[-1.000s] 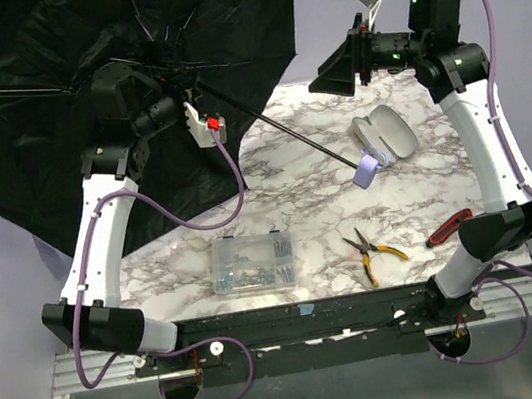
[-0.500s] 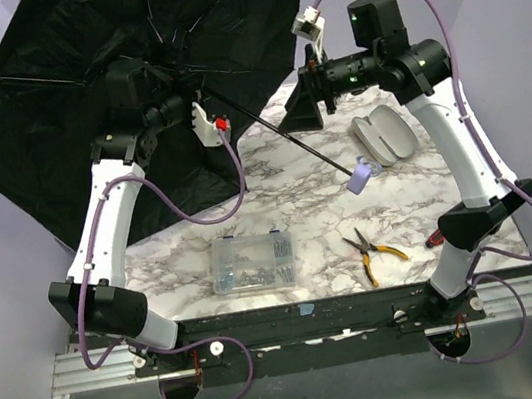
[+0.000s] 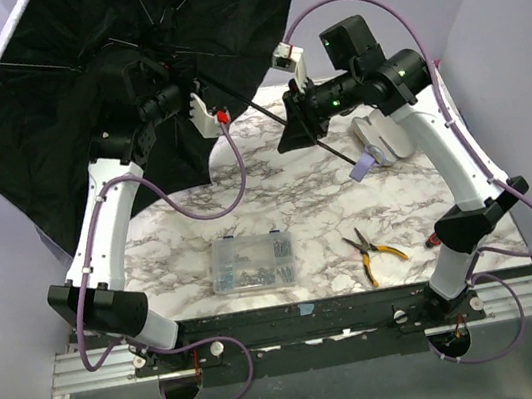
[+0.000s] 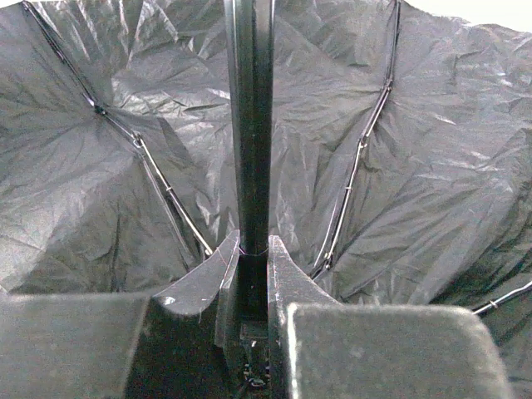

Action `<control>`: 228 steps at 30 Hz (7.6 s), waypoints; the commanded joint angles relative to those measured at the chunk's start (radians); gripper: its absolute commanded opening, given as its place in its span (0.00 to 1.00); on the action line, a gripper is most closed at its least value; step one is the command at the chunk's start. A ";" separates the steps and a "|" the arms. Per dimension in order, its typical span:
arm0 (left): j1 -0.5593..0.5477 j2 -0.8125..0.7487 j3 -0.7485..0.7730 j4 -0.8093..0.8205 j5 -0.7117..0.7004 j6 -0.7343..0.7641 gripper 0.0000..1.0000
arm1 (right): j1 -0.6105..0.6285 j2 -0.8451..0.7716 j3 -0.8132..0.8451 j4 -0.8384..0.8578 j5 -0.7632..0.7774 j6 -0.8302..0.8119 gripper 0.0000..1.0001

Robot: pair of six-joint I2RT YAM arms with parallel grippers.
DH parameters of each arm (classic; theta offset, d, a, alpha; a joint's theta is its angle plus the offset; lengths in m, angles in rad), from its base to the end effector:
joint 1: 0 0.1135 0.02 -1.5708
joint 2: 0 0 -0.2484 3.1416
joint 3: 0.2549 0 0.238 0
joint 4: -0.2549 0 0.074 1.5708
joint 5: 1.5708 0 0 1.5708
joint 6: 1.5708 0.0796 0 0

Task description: Open the umbrella

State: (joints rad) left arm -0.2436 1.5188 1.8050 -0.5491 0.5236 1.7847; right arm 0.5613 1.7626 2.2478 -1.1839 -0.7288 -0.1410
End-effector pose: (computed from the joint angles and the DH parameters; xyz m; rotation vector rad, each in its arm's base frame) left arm 0.3292 -0.1228 0.4470 1.7269 0.6384 0.6161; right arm 0.2640 0.2286 0.4321 -1.1380 1.9554 1.0475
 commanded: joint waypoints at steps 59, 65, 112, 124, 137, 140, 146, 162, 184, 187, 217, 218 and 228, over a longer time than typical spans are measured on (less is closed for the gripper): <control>0.356 0.307 0.281 0.494 -0.516 0.168 0.19 | -0.001 -0.136 -0.225 -0.233 0.219 -0.256 0.01; 0.383 0.324 0.321 0.486 -0.555 0.174 0.19 | -0.001 -0.160 -0.274 -0.233 0.232 -0.265 0.01; 0.271 0.117 -0.015 0.663 -0.268 0.176 0.57 | -0.001 -0.250 -0.565 0.371 0.006 -0.073 0.01; 0.190 -0.122 -0.270 0.456 0.031 0.066 0.79 | -0.001 -0.297 -0.740 0.811 -0.044 0.173 0.01; 0.079 -0.273 -0.352 -0.137 0.201 0.016 0.94 | -0.002 -0.213 -0.803 1.221 -0.113 0.398 0.01; 0.032 -0.322 -0.392 -0.224 0.244 -0.065 0.94 | -0.002 -0.205 -0.856 1.333 -0.130 0.429 0.01; -0.034 -0.454 -0.525 -0.369 0.268 -0.202 0.93 | -0.002 -0.165 -0.973 1.606 -0.122 0.476 0.01; -0.039 -0.667 -0.774 -0.586 0.196 -0.636 0.93 | 0.028 -0.048 -1.201 1.956 0.039 0.479 0.01; -0.057 -0.850 -0.944 -0.767 -0.047 -0.830 0.98 | 0.069 -0.130 -1.397 1.802 0.232 0.280 0.55; -0.060 -0.904 -0.978 -0.779 -0.122 -0.824 0.99 | 0.069 -0.185 -1.410 1.728 0.232 0.244 0.67; -0.061 -1.059 -1.348 0.015 -0.669 -1.146 0.99 | 0.035 -0.857 -1.558 0.993 0.724 -0.155 1.00; -0.062 -1.060 -1.362 0.045 -0.681 -1.148 0.99 | 0.030 -0.863 -1.564 0.988 0.725 -0.165 1.00; -0.062 -1.104 -1.471 0.221 -0.782 -1.151 0.98 | -0.005 -0.898 -1.598 0.993 0.783 -0.214 1.00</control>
State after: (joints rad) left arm -0.3016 0.4473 0.3523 -0.4366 -0.1886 0.6621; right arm 0.5716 0.8841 0.6636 -0.1741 0.0139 -0.3294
